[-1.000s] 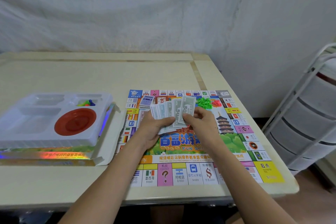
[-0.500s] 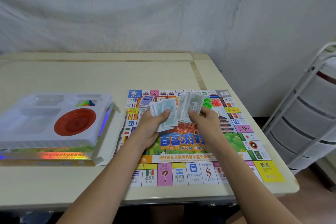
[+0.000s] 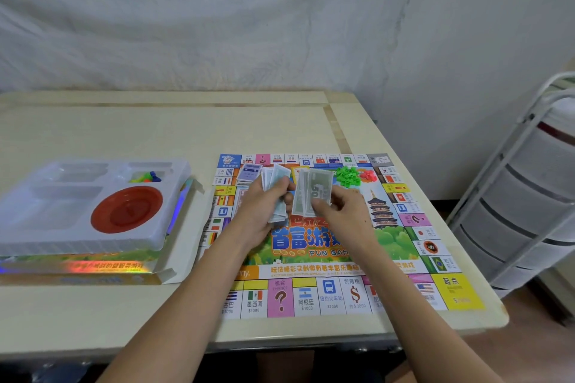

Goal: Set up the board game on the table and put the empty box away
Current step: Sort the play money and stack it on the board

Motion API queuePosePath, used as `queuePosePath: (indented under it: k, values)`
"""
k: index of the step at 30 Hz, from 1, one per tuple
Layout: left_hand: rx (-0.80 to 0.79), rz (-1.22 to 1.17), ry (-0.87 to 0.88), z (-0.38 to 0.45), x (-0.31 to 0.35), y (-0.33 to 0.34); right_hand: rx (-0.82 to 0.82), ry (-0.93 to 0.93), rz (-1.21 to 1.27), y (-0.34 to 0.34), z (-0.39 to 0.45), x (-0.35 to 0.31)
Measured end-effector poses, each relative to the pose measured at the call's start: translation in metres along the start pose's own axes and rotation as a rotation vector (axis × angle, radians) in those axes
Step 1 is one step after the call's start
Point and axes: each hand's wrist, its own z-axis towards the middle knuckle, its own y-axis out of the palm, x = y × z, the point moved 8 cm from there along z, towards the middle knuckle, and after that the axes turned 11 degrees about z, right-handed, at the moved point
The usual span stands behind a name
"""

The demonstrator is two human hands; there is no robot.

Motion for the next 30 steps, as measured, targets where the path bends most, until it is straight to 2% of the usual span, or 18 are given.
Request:
queuePosePath:
  k: [8, 13, 16, 26, 30]
  values:
    - [0.052, 0.108, 0.028, -0.006, -0.009, 0.004, -0.053, 0.059, -0.083, 0.005, -0.009, 0.010]
    - [0.076, 0.134, 0.097, -0.007, 0.004, 0.001, 0.015, -0.022, -0.168, 0.000, -0.007, -0.003]
    - [0.129, 0.146, 0.117, -0.008, 0.009, -0.002, -0.024, -0.041, -0.212, 0.005, -0.009, -0.005]
    - [0.133, 0.186, 0.109, -0.014, 0.006, 0.006, -0.017, -0.017, -0.287, 0.010, -0.007, 0.004]
    - [0.143, 0.270, 0.171, -0.015, 0.021, 0.000, -0.046, 0.011, -0.279, 0.012, -0.003, 0.003]
